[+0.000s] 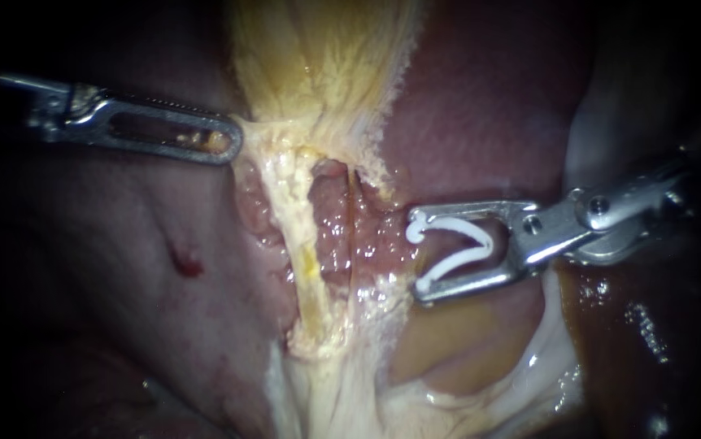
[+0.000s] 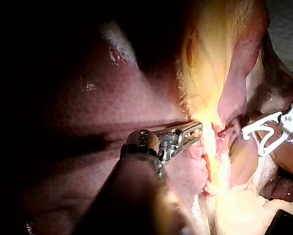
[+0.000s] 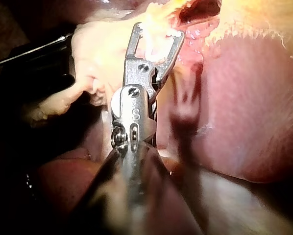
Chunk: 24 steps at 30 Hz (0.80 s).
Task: Clipping first clip left tube
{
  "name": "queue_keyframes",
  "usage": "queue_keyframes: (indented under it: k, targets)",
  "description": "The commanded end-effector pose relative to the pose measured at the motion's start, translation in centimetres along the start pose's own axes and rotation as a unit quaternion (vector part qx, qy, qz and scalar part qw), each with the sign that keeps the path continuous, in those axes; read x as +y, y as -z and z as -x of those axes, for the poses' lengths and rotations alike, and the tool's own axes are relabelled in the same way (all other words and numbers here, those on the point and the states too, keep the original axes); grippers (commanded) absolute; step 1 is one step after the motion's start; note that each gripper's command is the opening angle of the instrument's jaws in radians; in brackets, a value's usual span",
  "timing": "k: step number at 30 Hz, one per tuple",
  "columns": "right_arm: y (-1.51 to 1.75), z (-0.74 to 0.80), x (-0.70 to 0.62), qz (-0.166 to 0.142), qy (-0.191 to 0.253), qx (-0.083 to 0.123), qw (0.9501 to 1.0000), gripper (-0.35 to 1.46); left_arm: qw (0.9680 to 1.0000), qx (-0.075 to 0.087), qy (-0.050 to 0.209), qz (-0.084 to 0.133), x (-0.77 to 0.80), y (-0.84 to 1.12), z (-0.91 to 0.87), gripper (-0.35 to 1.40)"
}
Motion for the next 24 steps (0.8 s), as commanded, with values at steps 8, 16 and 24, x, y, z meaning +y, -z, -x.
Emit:
queue_keyframes:
  k: [8,16,24]
  targets:
    - [-0.22,0.02,0.00,-0.004,-0.003,-0.001,1.0000,0.50,1.0000,0.000,0.000,0.001,0.00,-0.01,0.00,-0.35]
    - [-0.47,0.06,0.01,-0.011,-0.012,-0.001,0.9999,0.50,1.0000,0.000,0.000,0.001,-0.01,-0.01,0.00,-0.35]
    - [-0.69,0.13,0.00,-0.014,-0.025,-0.001,0.9996,0.50,1.0000,-0.001,0.000,0.001,-0.03,-0.02,0.00,-0.35]
